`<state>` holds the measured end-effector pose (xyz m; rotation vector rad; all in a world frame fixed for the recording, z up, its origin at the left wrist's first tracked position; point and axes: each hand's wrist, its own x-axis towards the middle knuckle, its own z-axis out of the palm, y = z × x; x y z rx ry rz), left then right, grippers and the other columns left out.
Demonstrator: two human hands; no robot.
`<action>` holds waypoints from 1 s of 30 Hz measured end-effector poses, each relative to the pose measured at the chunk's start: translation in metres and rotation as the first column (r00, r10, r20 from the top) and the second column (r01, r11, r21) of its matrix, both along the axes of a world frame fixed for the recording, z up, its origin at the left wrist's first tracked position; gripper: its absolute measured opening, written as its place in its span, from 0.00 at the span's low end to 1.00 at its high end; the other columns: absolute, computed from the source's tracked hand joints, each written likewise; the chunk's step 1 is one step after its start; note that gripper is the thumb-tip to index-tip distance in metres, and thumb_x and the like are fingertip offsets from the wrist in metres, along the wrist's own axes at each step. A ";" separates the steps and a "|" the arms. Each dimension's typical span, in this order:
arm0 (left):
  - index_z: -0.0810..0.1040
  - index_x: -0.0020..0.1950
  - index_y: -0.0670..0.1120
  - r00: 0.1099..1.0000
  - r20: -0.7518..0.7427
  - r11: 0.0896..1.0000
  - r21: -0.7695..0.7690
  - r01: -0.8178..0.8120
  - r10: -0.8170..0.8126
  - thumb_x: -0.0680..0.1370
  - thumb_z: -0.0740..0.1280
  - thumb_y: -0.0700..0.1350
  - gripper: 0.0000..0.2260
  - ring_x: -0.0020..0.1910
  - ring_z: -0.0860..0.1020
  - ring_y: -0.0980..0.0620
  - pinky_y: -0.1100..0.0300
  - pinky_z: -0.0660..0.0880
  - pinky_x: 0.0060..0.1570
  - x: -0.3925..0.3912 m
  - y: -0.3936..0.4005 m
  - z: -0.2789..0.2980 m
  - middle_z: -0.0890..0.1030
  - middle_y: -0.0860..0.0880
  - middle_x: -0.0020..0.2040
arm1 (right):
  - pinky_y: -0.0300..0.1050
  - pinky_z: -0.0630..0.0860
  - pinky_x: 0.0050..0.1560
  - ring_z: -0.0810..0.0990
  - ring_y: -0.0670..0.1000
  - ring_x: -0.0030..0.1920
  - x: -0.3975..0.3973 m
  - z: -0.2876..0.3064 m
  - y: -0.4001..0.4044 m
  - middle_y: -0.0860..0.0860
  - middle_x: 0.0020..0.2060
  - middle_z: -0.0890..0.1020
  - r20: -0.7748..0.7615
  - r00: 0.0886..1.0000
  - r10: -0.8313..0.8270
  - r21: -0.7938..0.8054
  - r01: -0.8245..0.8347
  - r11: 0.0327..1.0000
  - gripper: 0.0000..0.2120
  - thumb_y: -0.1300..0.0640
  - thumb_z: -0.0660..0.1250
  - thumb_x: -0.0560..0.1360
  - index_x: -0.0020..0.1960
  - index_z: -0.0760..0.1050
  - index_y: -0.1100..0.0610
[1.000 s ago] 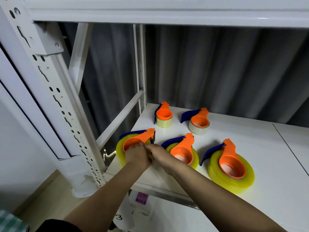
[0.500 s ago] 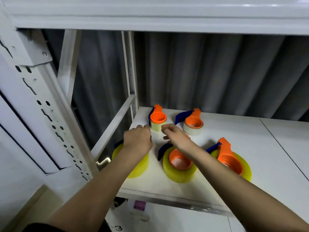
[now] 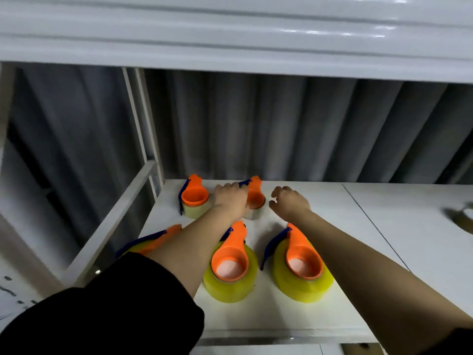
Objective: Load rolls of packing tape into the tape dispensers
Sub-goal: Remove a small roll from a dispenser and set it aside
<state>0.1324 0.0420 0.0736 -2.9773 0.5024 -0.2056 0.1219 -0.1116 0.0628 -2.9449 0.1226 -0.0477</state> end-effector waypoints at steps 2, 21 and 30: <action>0.70 0.65 0.43 1.000 -0.023 1.000 0.026 0.008 -0.008 0.77 0.63 0.51 0.19 0.61 0.74 0.43 0.52 0.67 0.58 0.008 -0.012 -0.007 0.75 0.43 0.63 | 0.49 0.73 0.57 0.75 0.58 0.60 0.006 -0.006 -0.011 0.56 0.62 0.75 -0.009 1.000 0.011 -0.026 -0.012 1.000 0.18 0.51 0.58 0.80 0.67 0.70 0.57; 0.55 0.76 0.47 0.955 -0.243 0.875 -0.410 -0.259 0.168 0.80 0.60 0.38 0.26 0.59 0.76 0.43 0.56 0.74 0.54 0.045 -0.082 -0.050 0.74 0.43 0.63 | 0.43 0.73 0.47 0.77 0.54 0.53 0.047 -0.036 -0.051 0.54 0.55 0.78 -0.029 0.990 0.141 -0.270 -0.144 0.952 0.16 0.51 0.58 0.80 0.65 0.70 0.57; 0.62 0.73 0.48 0.960 -0.279 0.870 -0.467 -0.160 0.027 0.81 0.57 0.44 0.20 0.50 0.77 0.47 0.59 0.72 0.45 0.033 -0.059 -0.012 0.75 0.44 0.58 | 0.47 0.70 0.63 0.70 0.57 0.67 0.044 -0.022 -0.042 0.55 0.69 0.67 -0.024 0.968 0.251 0.507 -0.204 0.837 0.37 0.50 0.71 0.73 0.76 0.56 0.54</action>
